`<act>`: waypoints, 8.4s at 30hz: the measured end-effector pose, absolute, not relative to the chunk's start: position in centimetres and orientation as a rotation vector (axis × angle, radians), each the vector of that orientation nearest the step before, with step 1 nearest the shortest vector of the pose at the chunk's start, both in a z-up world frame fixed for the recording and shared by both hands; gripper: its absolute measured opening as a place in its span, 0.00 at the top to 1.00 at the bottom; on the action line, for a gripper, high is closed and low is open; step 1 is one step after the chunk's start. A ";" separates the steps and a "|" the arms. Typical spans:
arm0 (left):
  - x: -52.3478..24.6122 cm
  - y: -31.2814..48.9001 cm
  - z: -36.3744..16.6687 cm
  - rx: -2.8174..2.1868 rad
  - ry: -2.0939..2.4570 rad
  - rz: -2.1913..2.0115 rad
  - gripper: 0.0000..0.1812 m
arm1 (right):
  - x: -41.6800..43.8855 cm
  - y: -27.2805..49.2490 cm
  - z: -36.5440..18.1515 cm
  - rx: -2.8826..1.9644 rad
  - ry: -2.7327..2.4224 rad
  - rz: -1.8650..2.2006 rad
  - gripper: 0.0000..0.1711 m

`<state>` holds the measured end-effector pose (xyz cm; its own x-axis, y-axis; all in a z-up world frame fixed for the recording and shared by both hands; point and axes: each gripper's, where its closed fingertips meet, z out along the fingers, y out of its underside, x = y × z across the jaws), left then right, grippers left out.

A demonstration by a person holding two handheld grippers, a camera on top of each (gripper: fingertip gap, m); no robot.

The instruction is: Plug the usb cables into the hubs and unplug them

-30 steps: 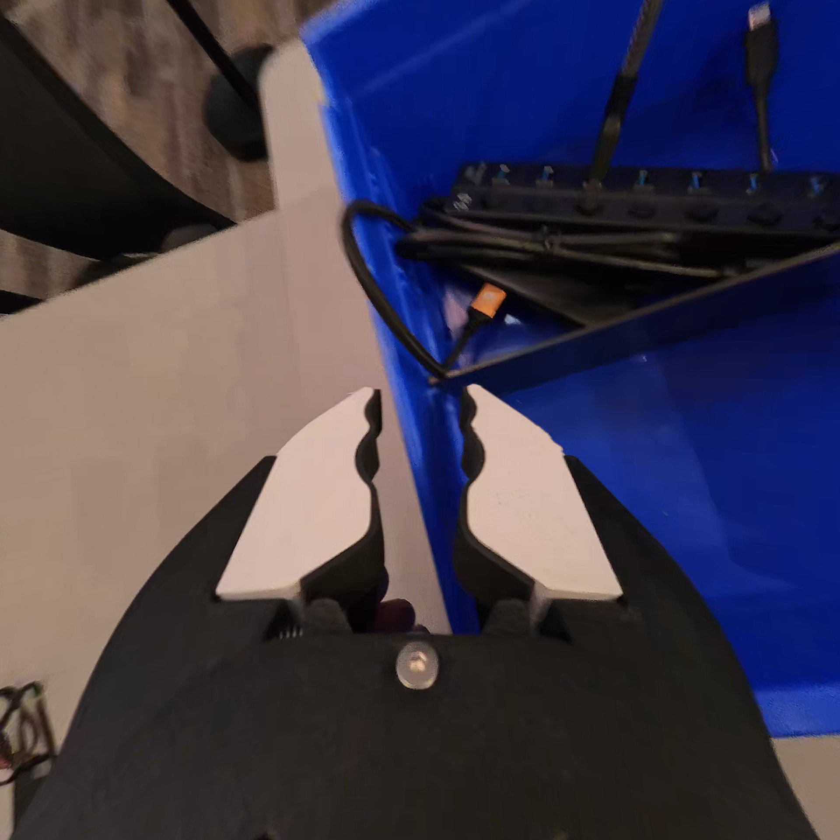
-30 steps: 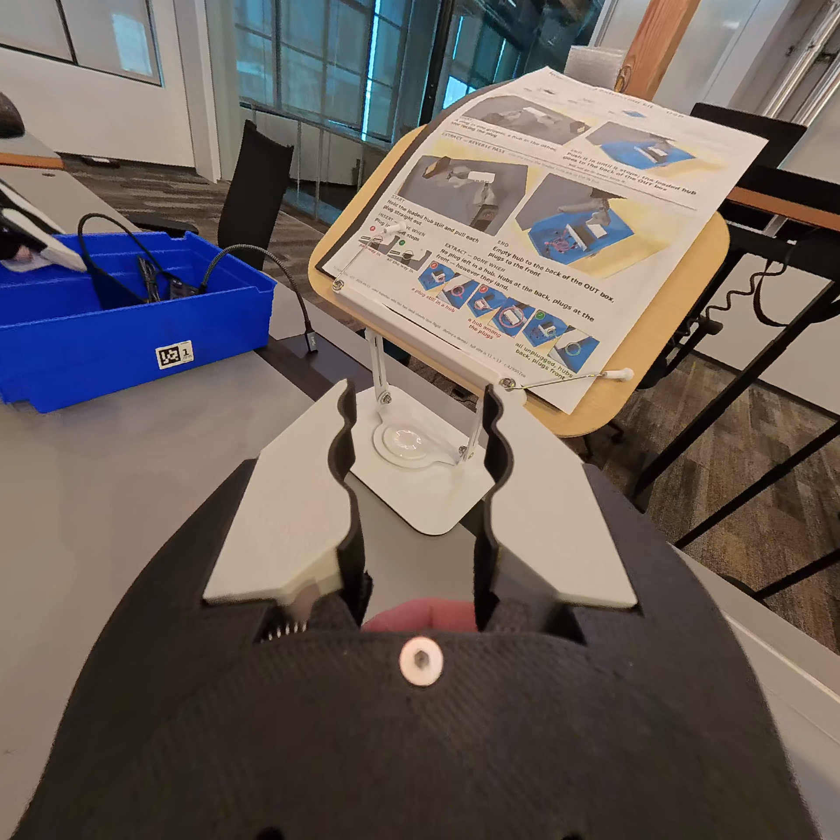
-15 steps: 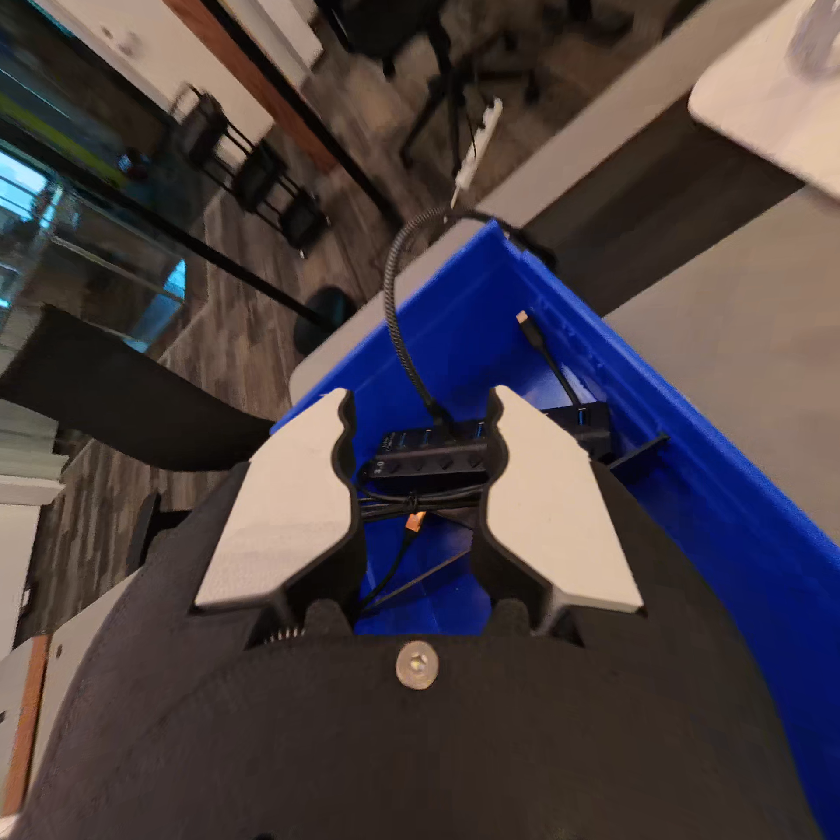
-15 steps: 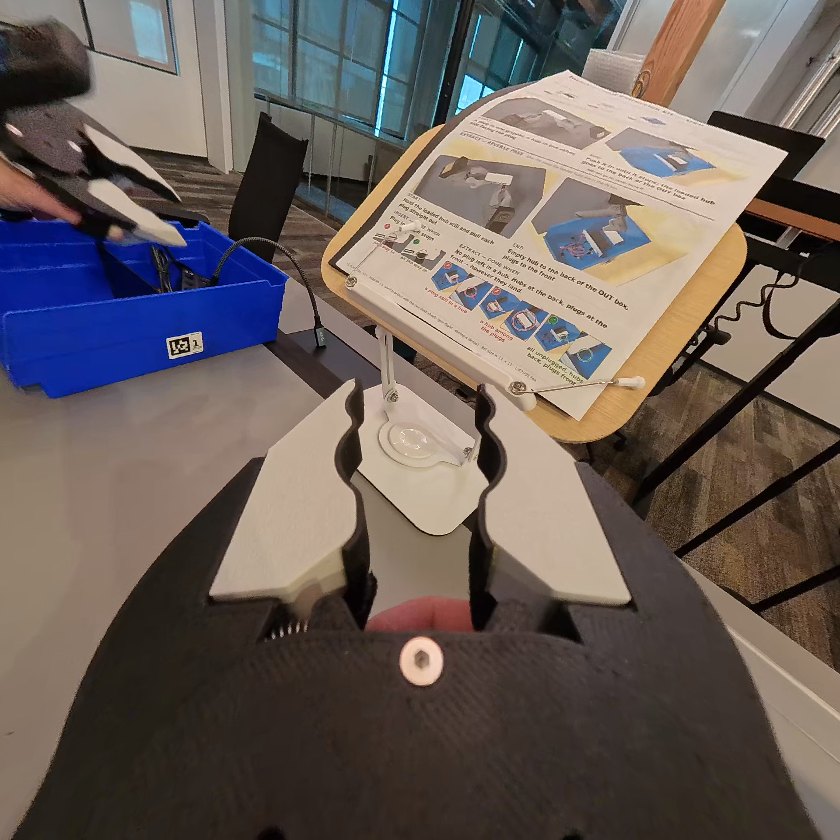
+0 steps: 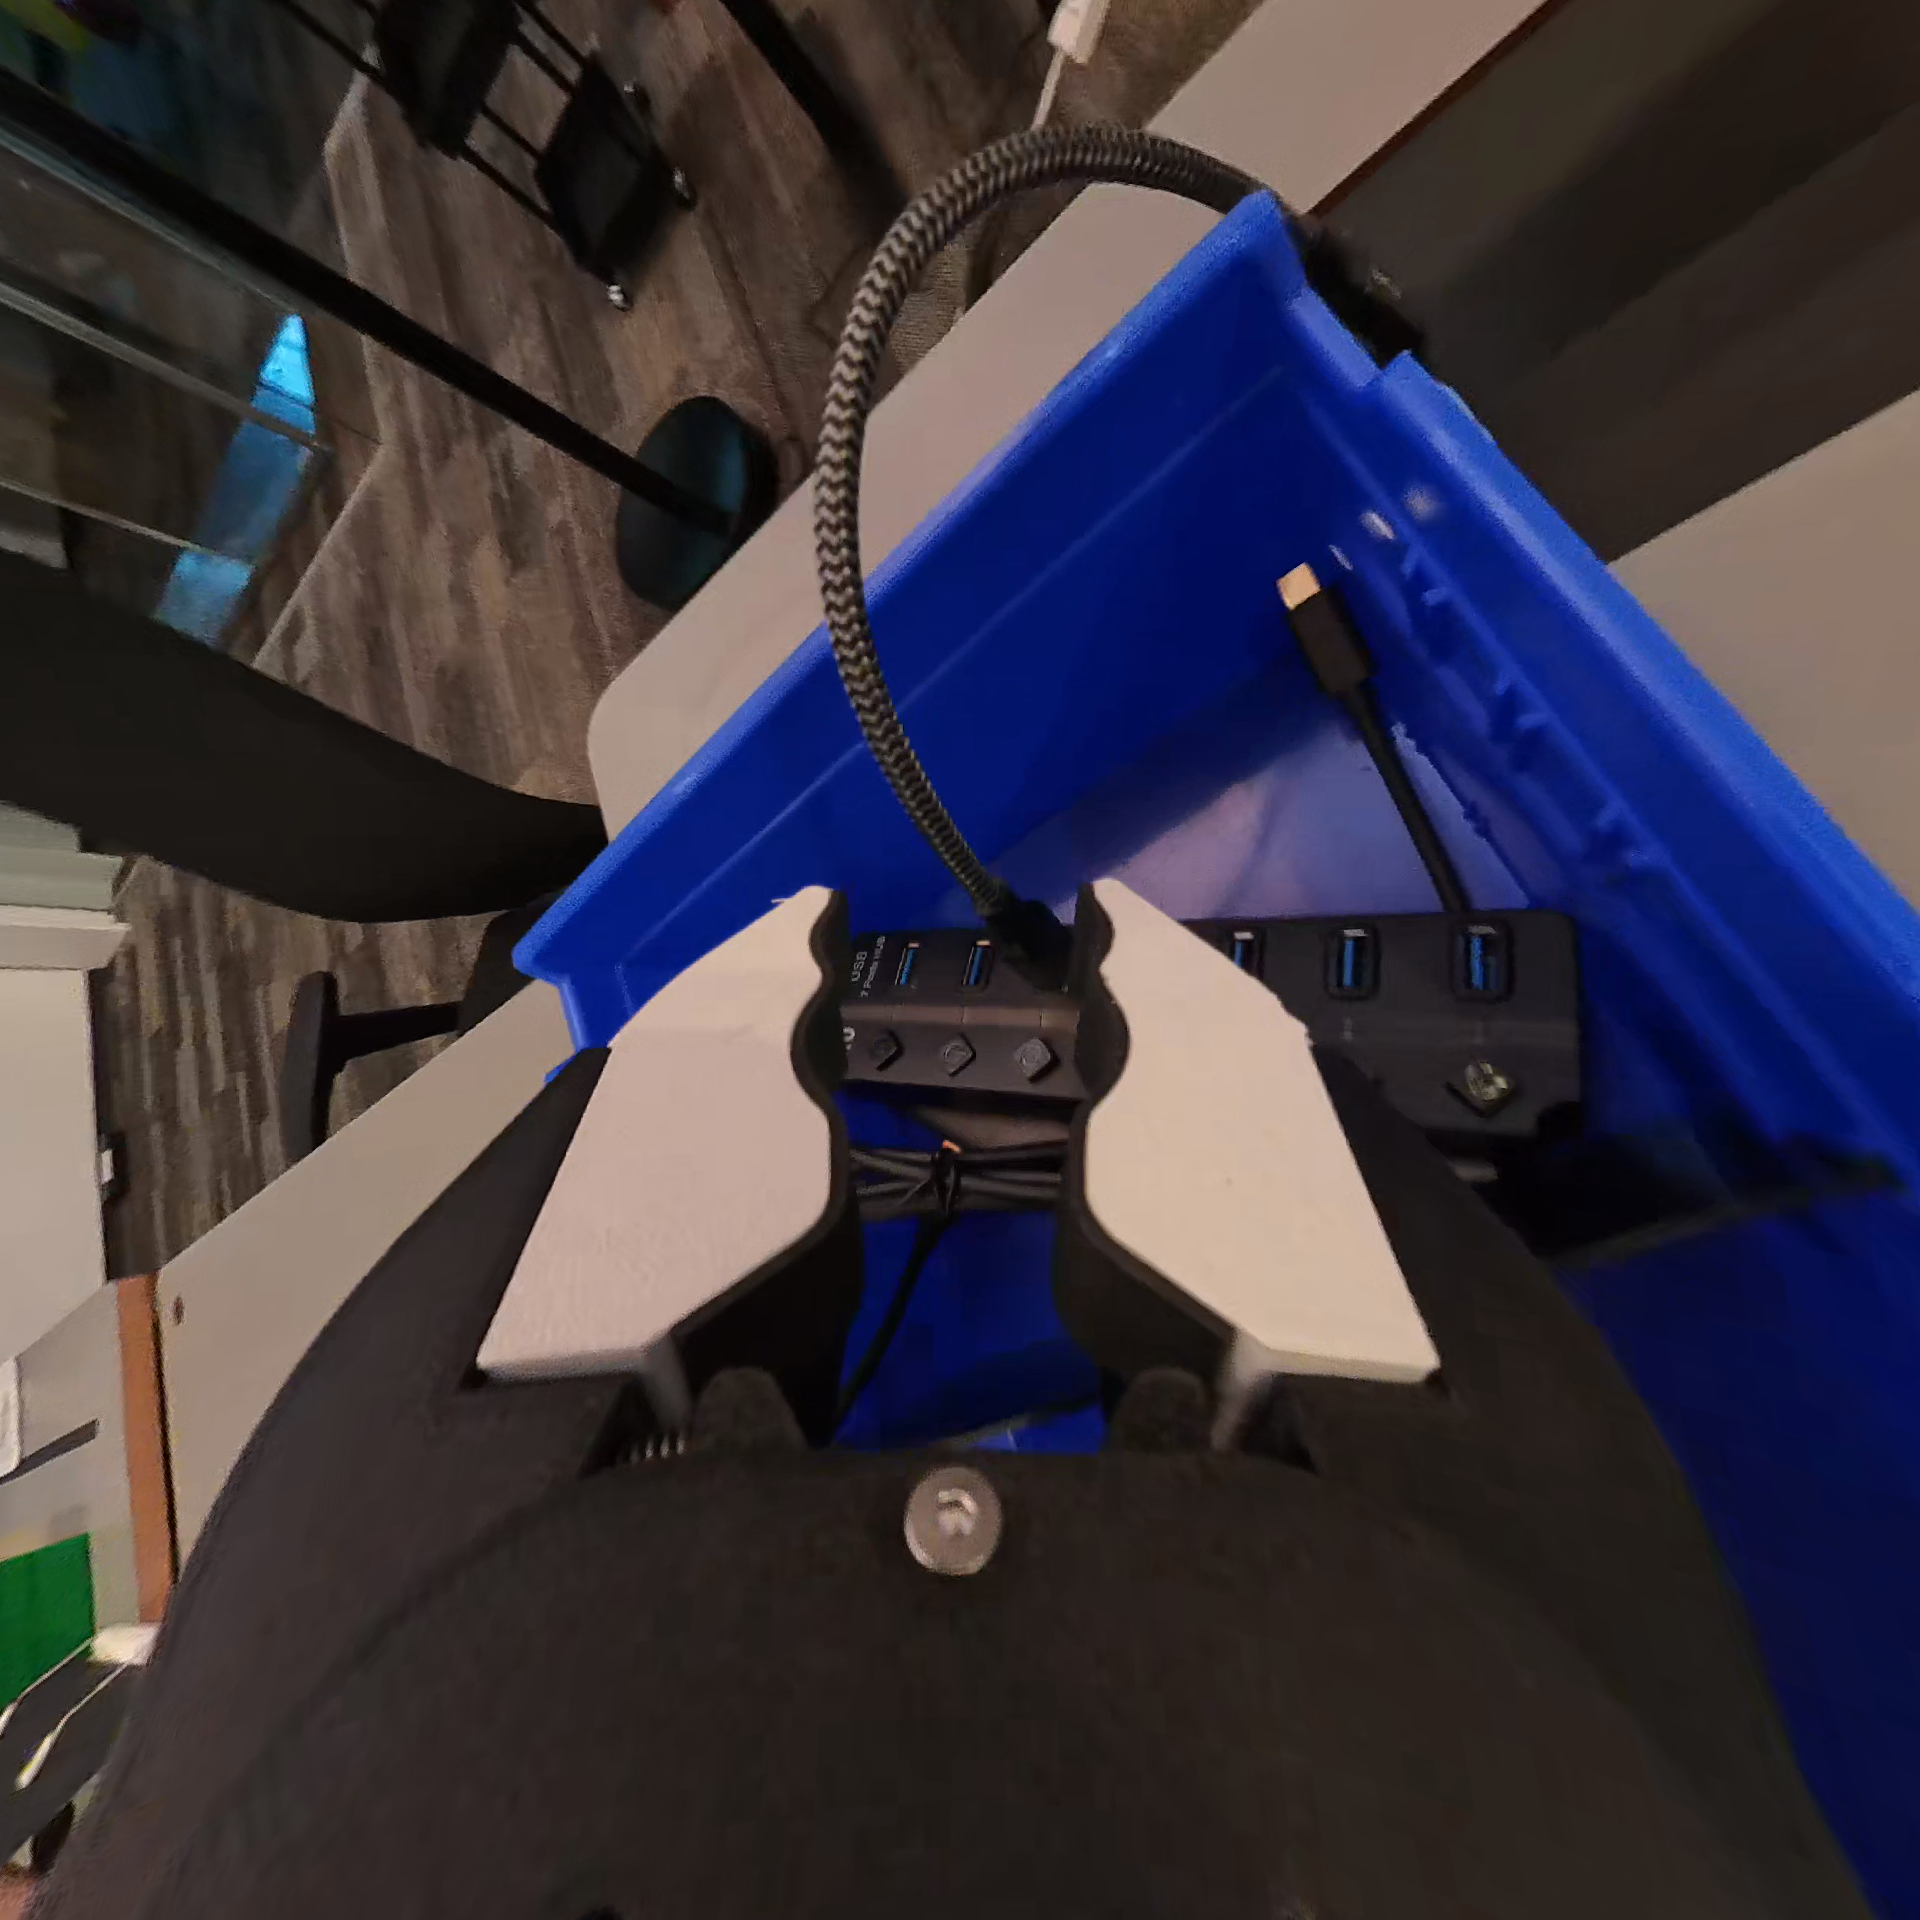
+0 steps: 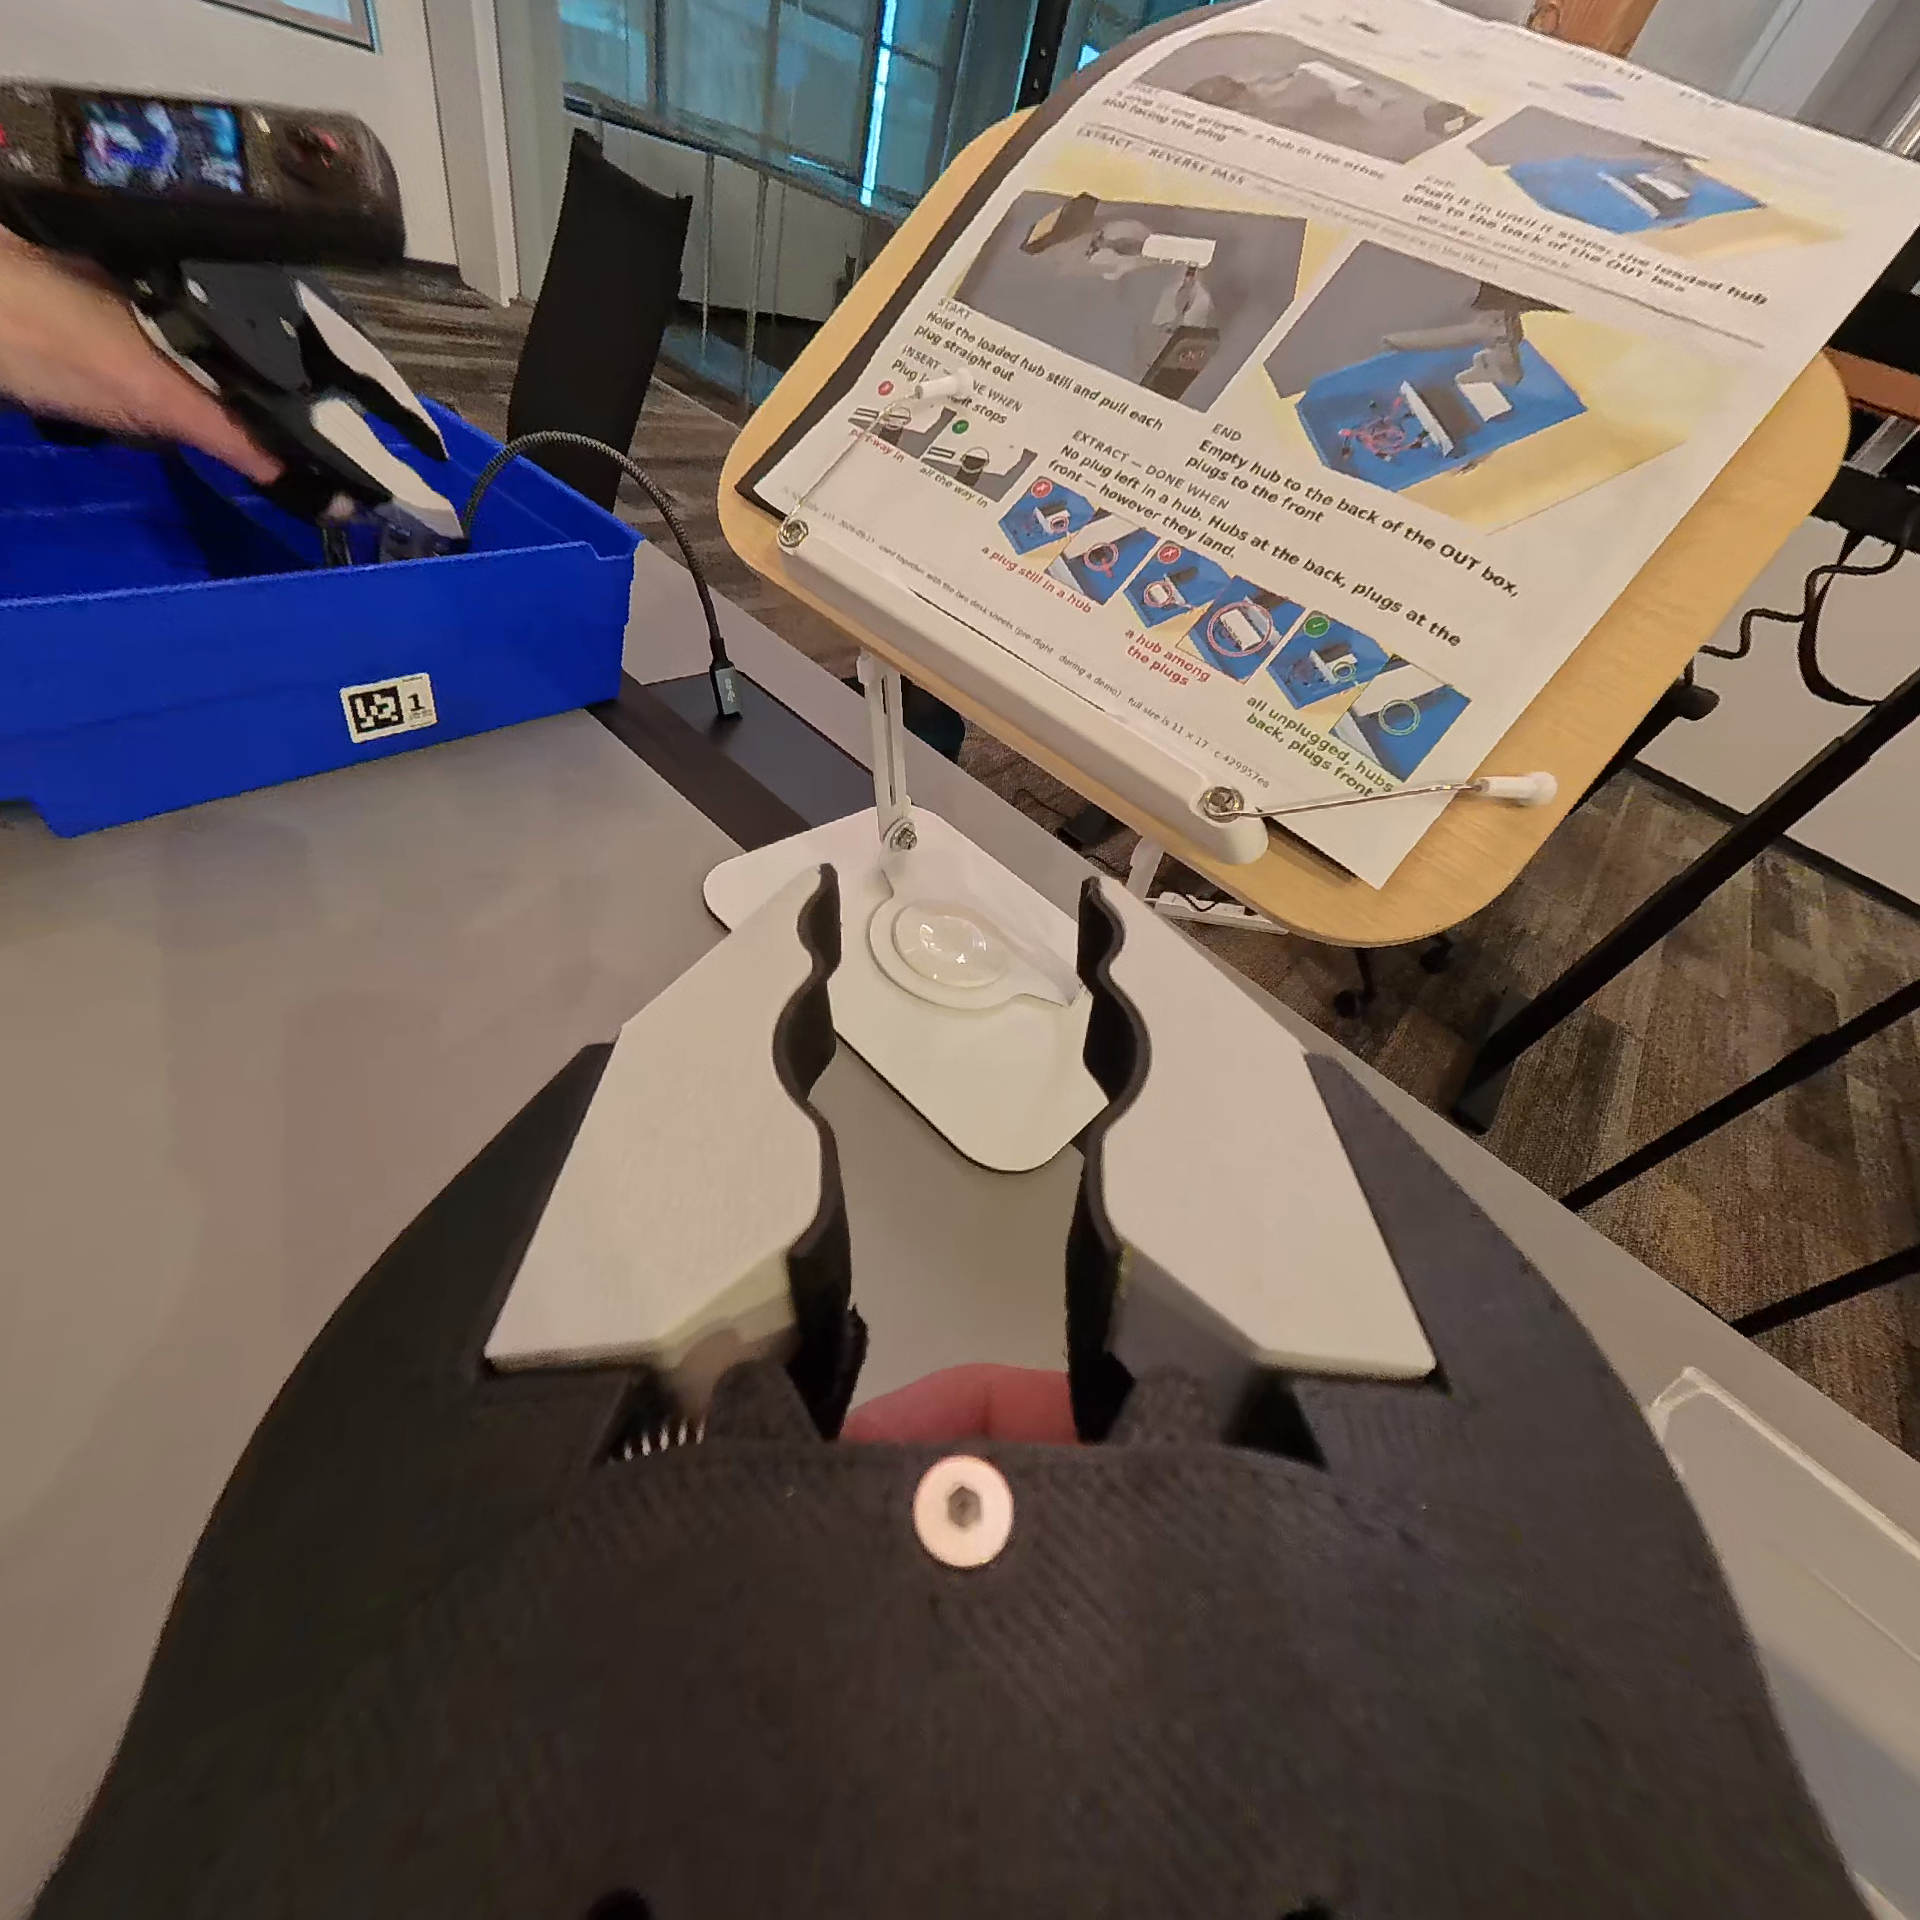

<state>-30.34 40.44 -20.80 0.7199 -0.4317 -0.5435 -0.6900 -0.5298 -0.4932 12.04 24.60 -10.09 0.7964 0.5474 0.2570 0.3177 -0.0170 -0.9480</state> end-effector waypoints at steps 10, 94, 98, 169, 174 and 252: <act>-33.1 38.8 -21.1 -2.228 1.336 0.488 0.75 | 12.4 24.9 -10.6 -1.638 -0.695 0.214 0.75; -33.8 40.5 -18.1 -1.697 1.792 0.742 0.95 | 12.9 25.9 -13.4 -1.704 -0.688 0.268 0.75; -33.5 39.9 -14.9 -1.720 1.714 0.711 0.95 | 12.8 25.8 -13.3 -1.701 -0.688 0.272 0.75; -32.0 35.0 -4.5 -1.488 1.394 0.987 0.93 | 13.4 25.7 -12.5 -1.684 -0.674 0.304 0.76; -30.5 33.9 0.6 -1.419 1.285 0.999 0.94 | 13.8 25.7 -12.4 -1.685 -0.666 0.310 0.76; 2.1 18.6 -8.8 -1.122 1.417 -0.139 0.89 | 6.3 17.3 -19.9 -1.918 -1.351 0.588 0.93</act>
<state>2.11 18.59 -8.84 0.2351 -0.6744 -0.6999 -0.5253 0.5177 -0.6753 6.33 17.32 -19.87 0.3505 0.9360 0.0320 0.6144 -0.2041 -0.7621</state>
